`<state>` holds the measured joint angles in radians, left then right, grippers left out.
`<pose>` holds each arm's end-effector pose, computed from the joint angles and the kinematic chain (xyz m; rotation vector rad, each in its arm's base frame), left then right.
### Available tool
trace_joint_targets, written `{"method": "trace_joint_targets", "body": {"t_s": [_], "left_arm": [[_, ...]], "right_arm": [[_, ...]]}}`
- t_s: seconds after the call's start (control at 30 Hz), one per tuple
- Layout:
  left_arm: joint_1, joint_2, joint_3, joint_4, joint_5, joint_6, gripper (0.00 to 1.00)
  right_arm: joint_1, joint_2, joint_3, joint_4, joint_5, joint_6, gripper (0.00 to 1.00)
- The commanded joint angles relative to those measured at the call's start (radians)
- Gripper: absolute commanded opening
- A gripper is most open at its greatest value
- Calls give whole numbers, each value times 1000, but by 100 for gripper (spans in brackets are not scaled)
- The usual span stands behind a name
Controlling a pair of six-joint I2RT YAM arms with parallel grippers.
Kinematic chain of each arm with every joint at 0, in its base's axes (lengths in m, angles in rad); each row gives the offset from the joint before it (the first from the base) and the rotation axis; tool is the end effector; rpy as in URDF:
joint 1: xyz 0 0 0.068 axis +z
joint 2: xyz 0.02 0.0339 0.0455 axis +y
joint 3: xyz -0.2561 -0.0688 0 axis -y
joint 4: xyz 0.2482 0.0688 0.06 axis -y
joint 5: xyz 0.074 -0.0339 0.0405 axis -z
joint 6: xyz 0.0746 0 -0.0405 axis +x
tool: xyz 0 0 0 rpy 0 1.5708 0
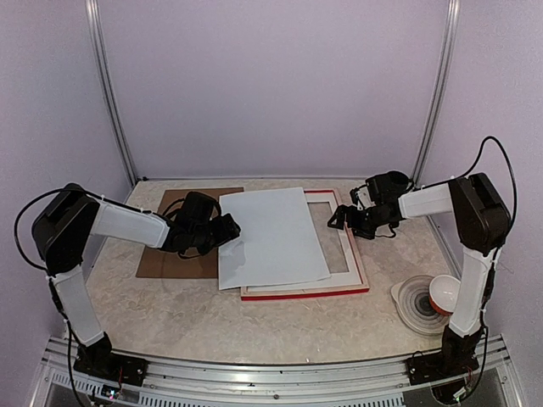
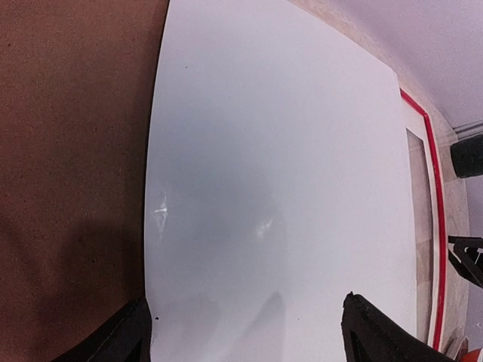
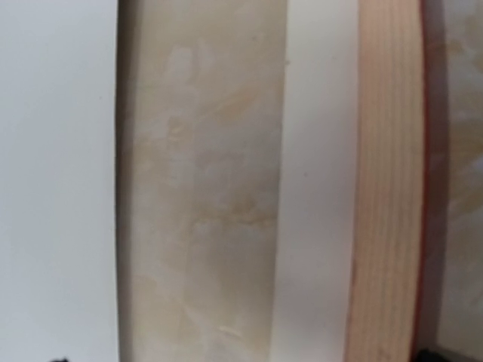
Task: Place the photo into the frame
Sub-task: Move the frame body to the center of the board, then place the photo on the mat board.
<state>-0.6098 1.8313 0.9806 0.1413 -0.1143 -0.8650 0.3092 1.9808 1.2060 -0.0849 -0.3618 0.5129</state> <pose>0.3386 -0.2262 0.1175 -0.3614 2.3303 -0.6284 0.4066 0.1576 0.1087 0.0858 2.5196 0.7949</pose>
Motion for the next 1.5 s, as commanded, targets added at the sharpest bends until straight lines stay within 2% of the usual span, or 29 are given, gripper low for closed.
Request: {"method": "trace_joint_targets", "body": {"t_s": [0.0, 0.27, 0.37, 0.5, 0.73, 0.97, 1.1, 1.17, 1.4, 1.47], "left_arm": [[20, 15, 27, 7, 6, 52, 86], [74, 38, -40, 93, 83, 83, 83], [88, 59, -44, 132, 161, 112, 73], [98, 96, -41, 173, 220, 120, 66], [110, 100, -77, 250, 263, 78, 44], [111, 72, -121, 322, 285, 48, 27], [112, 65, -122, 342, 308, 40, 22], [113, 65, -120, 355, 335, 31, 15], [128, 63, -121, 387, 421, 3, 14], [130, 66, -115, 390, 443, 0, 7]], "right_arm": [[22, 14, 16, -29, -19, -10, 99], [24, 9, 19, -33, -30, -26, 99], [24, 11, 21, -35, -28, -32, 99], [24, 15, 24, -32, -39, -34, 99], [24, 12, 29, -38, -42, -39, 99], [24, 14, 29, -38, -47, -38, 99], [24, 11, 29, -40, -46, -37, 99], [24, 10, 31, -42, -45, -39, 99], [24, 8, 35, -47, -42, -42, 99], [24, 8, 35, -49, -42, -43, 99]]}}
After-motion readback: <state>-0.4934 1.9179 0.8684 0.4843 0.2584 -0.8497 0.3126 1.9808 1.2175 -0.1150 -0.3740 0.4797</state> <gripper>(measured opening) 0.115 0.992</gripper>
